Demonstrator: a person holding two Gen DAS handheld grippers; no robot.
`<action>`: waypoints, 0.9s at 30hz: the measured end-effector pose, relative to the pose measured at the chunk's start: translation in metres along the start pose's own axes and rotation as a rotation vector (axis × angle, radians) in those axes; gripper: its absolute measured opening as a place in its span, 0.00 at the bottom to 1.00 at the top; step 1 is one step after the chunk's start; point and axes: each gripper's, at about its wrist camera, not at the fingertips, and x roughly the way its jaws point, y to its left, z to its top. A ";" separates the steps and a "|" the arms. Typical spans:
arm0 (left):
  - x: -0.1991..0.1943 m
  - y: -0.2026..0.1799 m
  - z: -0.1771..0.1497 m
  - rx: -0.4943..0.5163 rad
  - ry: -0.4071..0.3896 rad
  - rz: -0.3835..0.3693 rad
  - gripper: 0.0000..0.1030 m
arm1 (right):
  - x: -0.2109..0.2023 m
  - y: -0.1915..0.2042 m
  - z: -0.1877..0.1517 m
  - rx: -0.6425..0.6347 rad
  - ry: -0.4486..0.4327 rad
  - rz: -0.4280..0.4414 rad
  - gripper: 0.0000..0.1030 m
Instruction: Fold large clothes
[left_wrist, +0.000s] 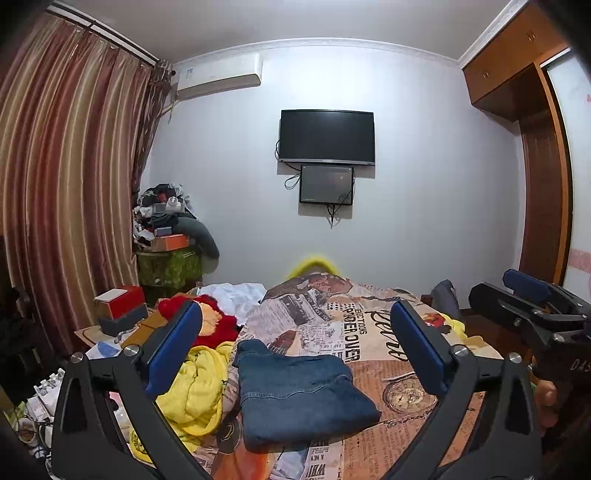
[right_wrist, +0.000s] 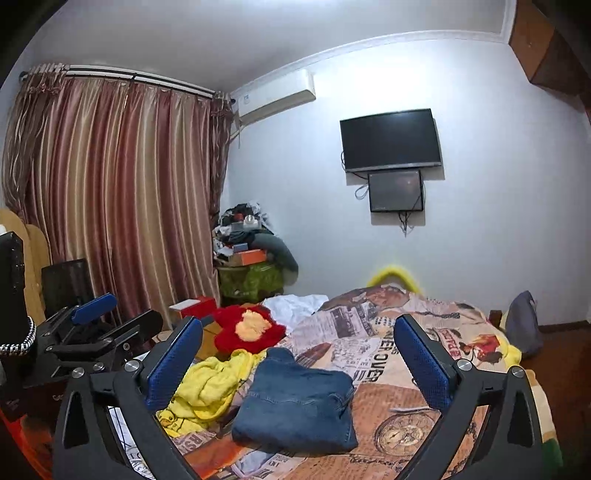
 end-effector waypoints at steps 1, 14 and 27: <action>0.000 -0.001 0.000 0.002 -0.001 0.000 1.00 | 0.001 -0.001 0.000 0.005 0.004 0.001 1.00; 0.000 -0.002 -0.001 0.002 -0.005 -0.001 1.00 | 0.004 -0.010 0.001 0.036 0.016 -0.005 1.00; 0.003 -0.005 -0.003 -0.005 0.010 -0.004 1.00 | 0.005 -0.012 0.001 0.061 0.034 -0.007 1.00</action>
